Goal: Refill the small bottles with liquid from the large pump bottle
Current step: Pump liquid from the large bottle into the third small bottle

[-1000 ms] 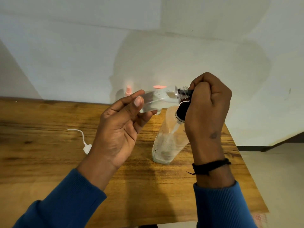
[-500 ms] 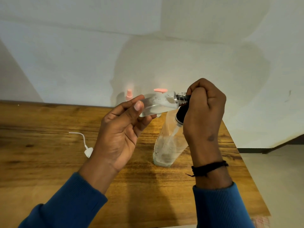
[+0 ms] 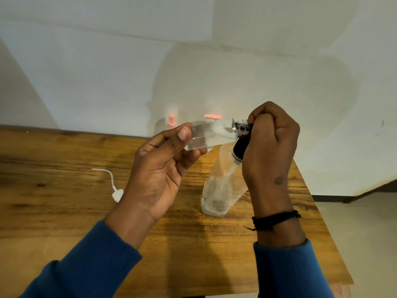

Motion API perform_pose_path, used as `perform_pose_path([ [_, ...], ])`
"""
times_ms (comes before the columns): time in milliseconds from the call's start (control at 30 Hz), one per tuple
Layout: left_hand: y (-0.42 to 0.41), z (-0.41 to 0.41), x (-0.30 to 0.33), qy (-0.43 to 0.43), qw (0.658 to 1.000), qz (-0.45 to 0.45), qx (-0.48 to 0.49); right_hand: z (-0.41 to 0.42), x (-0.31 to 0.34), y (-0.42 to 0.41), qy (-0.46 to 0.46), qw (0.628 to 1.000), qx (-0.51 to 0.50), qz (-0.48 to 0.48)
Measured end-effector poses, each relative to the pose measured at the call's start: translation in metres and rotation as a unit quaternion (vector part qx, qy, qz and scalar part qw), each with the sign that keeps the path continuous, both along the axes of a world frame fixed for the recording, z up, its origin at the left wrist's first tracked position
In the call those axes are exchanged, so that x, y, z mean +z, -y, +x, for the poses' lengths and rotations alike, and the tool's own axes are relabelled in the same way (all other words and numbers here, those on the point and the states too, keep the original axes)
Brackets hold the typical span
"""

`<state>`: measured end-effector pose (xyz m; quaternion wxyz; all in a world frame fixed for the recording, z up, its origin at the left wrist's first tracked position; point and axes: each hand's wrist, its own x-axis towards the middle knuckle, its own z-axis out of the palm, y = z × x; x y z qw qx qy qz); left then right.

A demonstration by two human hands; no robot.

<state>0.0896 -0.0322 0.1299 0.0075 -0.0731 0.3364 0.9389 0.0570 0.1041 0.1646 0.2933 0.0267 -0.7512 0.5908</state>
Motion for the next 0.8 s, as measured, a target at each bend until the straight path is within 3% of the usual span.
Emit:
perform_pose_path([
  [800, -0.0011, 0.0014, -0.0004, 0.013, 1.000, -0.009, -0.010, 0.0018, 0.0036, -0.0015, 0.001, 1.000, -0.004, 0.018],
])
